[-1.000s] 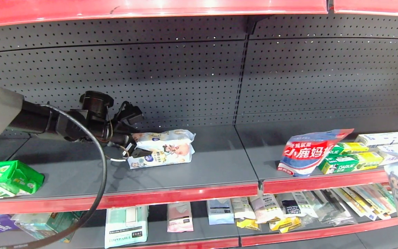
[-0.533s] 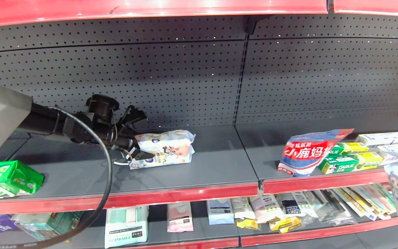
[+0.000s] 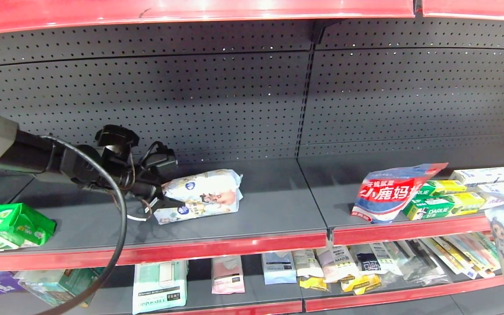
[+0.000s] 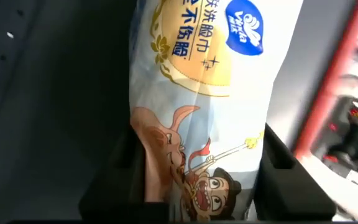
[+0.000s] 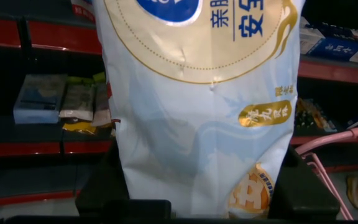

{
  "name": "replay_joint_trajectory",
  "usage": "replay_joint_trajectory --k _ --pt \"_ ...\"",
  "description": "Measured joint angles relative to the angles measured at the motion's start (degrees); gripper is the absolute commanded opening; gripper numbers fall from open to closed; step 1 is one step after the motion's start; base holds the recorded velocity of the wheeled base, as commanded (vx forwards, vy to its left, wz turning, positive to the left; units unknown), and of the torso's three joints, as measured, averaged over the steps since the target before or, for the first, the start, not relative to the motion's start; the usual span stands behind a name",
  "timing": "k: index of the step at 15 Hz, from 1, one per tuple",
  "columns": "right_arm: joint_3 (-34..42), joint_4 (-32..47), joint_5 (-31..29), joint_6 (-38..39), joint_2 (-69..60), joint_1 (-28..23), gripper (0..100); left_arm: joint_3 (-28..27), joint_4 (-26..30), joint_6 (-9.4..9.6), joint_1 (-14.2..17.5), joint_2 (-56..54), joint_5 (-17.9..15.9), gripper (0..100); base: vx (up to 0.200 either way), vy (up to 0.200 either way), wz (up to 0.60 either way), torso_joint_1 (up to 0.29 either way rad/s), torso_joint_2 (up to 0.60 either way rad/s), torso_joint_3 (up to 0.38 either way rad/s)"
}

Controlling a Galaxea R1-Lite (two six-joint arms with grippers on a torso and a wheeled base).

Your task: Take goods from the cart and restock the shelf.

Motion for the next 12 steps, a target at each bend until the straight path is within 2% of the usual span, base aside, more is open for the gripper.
replay_joint_trajectory --k 3,6,12 --pt "0.00 -0.02 0.00 0.00 0.11 0.00 0 4.07 0.24 4.16 3.06 -3.04 -2.33 0 0.000 0.000 0.00 0.000 0.00 0.000" --pt "0.00 -0.02 -0.02 -0.62 0.12 0.00 0 8.68 -0.17 7.14 4.82 -5.29 -4.35 0 0.000 0.000 0.00 0.000 0.00 0.000" --pt "0.00 -0.02 -0.02 -1.17 0.12 0.00 0 11.58 -2.00 9.92 5.17 -6.41 -5.86 0 0.000 0.000 0.00 0.000 0.00 0.000"
